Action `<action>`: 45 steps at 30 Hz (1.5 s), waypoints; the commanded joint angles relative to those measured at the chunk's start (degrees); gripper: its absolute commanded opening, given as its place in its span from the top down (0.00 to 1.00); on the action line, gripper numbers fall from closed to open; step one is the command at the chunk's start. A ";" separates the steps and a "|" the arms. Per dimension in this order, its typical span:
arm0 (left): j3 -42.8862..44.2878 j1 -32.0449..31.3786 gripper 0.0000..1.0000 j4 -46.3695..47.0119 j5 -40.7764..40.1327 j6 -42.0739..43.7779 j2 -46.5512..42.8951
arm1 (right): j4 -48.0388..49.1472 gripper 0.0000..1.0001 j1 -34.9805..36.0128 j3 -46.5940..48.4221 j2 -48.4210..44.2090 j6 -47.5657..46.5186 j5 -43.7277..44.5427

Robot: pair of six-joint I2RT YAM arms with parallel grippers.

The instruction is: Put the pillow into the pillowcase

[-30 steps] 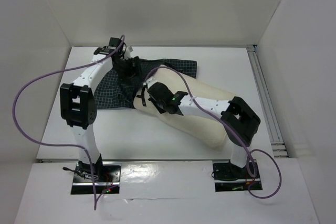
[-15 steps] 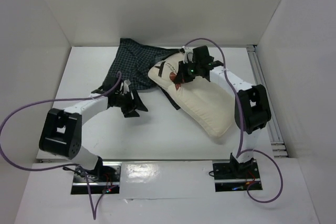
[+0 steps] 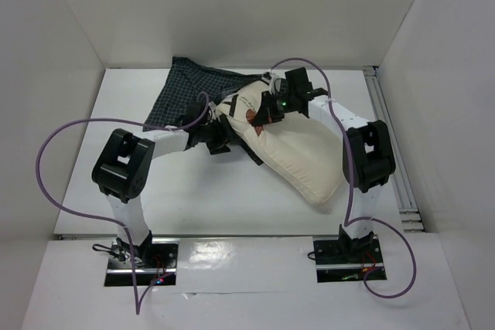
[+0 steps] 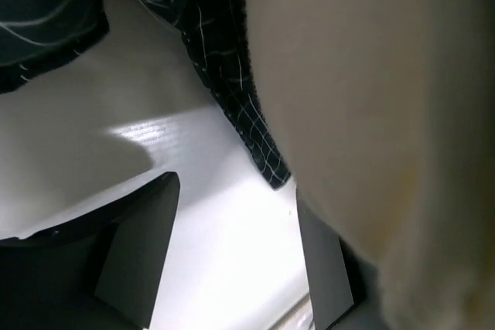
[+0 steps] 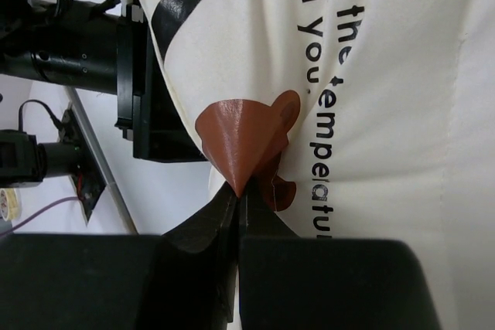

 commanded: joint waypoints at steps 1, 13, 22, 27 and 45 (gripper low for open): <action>-1.00 -1.38 0.26 4.33 -7.10 -3.54 1.23 | 2.87 1.00 0.27 3.36 -1.94 3.06 -8.99; 10.33 -8.75 0.29 -6.82 -20.64 -8.53 10.72 | 10.87 1.00 -1.49 0.54 -4.22 10.27 -15.58; 11.47 -12.53 0.40 -6.30 -24.52 -15.65 13.17 | 14.19 1.00 -1.49 -0.60 -5.28 12.28 -15.58; 10.78 -12.54 0.72 -3.76 -23.99 -19.36 14.33 | 13.60 1.00 -0.27 -0.42 -5.28 13.08 -16.11; -1.53 -12.54 1.00 -10.60 -23.64 -14.00 -3.24 | -10.04 1.00 0.79 10.90 0.52 3.68 11.12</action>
